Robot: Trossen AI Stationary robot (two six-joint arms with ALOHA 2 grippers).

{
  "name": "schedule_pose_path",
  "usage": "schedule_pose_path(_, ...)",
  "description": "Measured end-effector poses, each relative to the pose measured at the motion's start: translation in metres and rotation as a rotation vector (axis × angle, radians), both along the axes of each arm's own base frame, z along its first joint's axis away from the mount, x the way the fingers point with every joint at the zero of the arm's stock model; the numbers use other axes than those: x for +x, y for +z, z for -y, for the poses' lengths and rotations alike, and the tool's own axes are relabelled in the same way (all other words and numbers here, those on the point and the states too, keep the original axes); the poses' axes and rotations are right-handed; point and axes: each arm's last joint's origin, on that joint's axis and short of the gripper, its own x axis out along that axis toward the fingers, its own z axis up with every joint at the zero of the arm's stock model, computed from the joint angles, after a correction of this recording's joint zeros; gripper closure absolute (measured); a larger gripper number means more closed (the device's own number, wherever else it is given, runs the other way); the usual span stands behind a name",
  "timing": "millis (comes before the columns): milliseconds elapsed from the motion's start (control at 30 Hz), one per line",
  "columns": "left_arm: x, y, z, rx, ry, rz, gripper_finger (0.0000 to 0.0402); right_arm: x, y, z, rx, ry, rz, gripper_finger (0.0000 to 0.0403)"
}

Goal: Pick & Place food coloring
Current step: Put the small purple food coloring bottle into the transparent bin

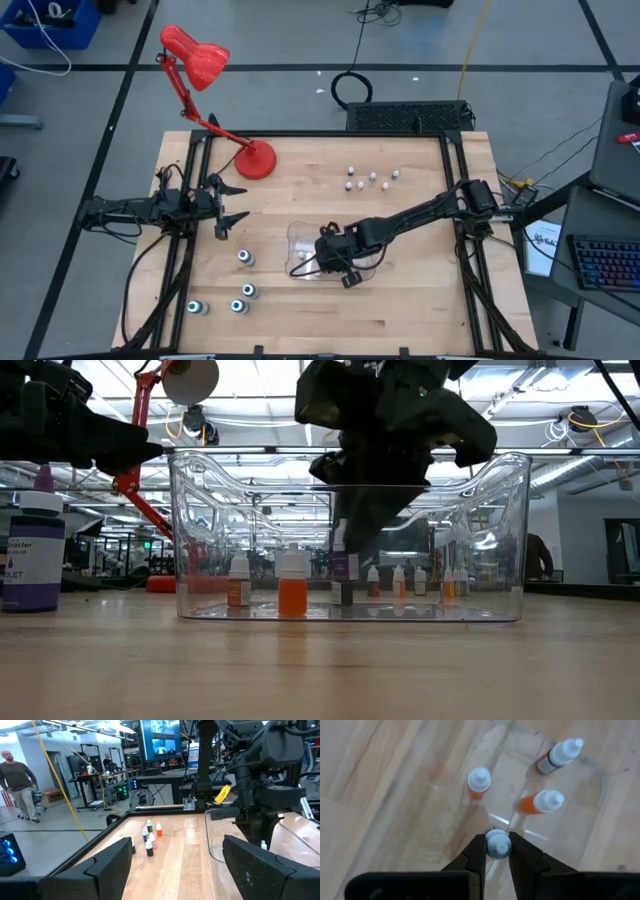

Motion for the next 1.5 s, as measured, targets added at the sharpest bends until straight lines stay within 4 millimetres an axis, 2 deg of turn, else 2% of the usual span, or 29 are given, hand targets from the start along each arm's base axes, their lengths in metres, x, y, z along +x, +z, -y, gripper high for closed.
schedule_pose_path(433, 0.000, 0.000, 0.000, 0.000, 0.000, 0.000, 0.0096, -0.002, -0.013, 0.002, 0.020, 0.017, 0.003, 0.0355)
schedule_pose_path(1300, 0.000, 0.000, 0.000, 0.000, 0.000, 0.000, 0.0096, 0.005, -0.016, 0.011, 0.023, 0.052, 0.039, 0.0355)
schedule_pose_path(1500, 0.000, 0.000, 0.000, 0.000, 0.000, 0.000, 0.0096, 0.003, -0.024, 0.014, 0.024, 0.044, 0.041, 0.0349)
